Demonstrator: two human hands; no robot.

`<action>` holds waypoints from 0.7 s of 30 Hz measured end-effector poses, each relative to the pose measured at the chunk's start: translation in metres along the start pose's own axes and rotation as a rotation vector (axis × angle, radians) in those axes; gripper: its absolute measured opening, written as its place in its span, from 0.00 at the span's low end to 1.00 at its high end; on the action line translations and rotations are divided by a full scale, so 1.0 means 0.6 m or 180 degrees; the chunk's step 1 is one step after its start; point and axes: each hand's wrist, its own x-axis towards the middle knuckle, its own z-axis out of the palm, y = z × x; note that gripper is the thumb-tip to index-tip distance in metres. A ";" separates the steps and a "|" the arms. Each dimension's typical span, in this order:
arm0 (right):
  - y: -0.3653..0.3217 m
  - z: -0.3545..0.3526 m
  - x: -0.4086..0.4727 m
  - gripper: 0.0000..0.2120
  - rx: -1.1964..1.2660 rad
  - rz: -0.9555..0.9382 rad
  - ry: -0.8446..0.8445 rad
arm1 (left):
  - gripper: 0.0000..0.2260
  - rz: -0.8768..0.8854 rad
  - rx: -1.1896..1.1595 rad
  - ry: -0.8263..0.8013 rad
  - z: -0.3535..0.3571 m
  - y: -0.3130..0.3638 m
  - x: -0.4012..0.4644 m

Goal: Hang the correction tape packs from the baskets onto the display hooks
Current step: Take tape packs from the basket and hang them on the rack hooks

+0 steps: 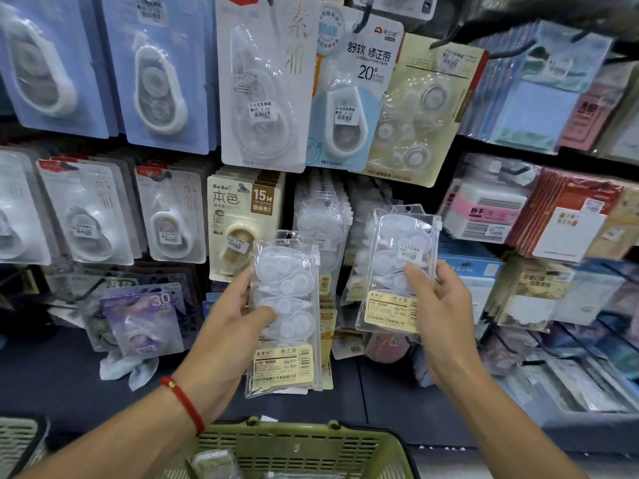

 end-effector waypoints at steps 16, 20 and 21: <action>-0.006 0.012 -0.016 0.07 -0.1583 -0.0974 -0.0050 | 0.27 0.0101 0.0128 0.0097 0.008 0.013 -0.017; 0.011 0.048 -0.056 0.09 -0.1468 -0.0387 -0.1435 | 0.25 0.0224 0.0185 0.0074 0.016 0.013 -0.020; 0.018 0.057 -0.067 0.13 -0.1409 -0.0280 -0.1601 | 0.25 0.0252 0.0174 0.0090 0.018 0.012 -0.021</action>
